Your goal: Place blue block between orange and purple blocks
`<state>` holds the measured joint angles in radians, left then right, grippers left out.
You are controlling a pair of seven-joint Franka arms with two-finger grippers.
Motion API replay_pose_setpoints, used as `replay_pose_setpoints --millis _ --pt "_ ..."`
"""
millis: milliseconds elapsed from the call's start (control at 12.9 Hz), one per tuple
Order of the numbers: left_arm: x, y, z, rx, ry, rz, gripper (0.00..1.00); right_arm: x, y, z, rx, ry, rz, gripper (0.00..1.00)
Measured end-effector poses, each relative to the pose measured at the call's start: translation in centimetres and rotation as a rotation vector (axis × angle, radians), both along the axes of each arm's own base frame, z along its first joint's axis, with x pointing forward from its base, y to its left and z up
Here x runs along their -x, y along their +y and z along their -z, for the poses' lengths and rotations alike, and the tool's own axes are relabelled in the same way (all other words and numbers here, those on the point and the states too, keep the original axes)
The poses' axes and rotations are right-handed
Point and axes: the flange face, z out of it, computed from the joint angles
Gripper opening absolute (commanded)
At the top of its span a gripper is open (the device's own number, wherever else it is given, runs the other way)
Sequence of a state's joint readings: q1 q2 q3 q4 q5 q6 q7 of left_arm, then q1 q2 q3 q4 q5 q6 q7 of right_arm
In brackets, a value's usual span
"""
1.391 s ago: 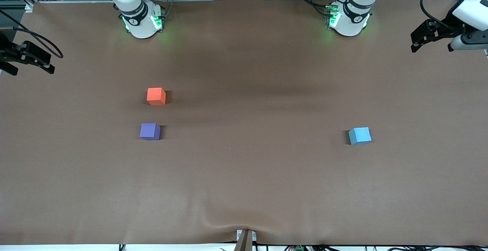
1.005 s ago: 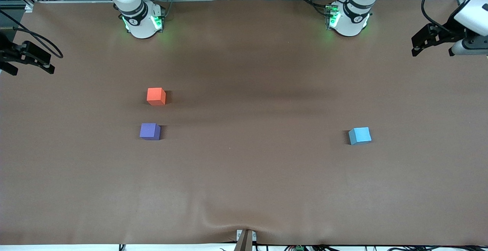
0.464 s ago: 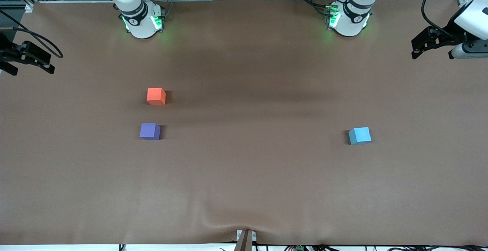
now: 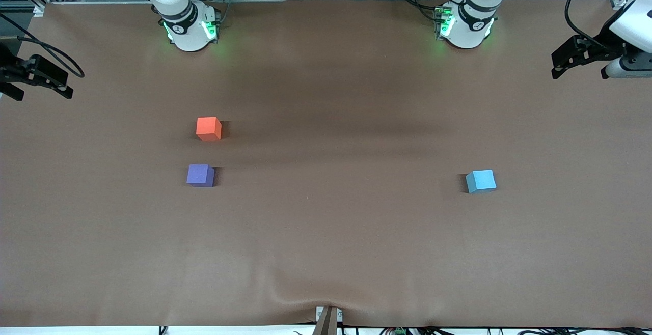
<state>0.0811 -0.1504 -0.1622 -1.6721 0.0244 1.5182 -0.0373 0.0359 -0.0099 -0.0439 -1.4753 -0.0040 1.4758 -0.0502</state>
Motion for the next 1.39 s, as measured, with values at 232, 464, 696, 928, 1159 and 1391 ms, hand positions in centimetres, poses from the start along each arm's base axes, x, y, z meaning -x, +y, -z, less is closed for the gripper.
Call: replay_pose_setpoints --millis 232,464,696,928,1159,1391 --pt "0.0 0.0 0.0 0.0 -0.001 0.0 1.0 0.0 0.0 0.0 0.0 0.0 0.0 1.0" --pt "-0.1 0.1 0.1 0.0 0.001 -0.001 1.0 0.0 0.0 0.0 0.0 0.0 0.0 1.0" --pt "-0.6 0.2 1.1 0.002 0.023 -0.004 1.0 0.0 0.0 0.0 0.0 0.0 0.0 1.0" --pt "-1.6 0.6 3.1 0.004 0.053 -0.009 1.0 0.0 0.0 0.0 0.0 0.0 0.001 1.0" --pt "-3.2 0.7 6.4 0.01 0.028 -0.006 1.0 0.0 0.0 0.0 0.0 0.0 0.001 1.0" --pt "-4.3 1.3 13.0 0.016 -0.01 -0.013 1.0 0.0 -0.1 0.0 0.0 0.001 0.001 1.0"
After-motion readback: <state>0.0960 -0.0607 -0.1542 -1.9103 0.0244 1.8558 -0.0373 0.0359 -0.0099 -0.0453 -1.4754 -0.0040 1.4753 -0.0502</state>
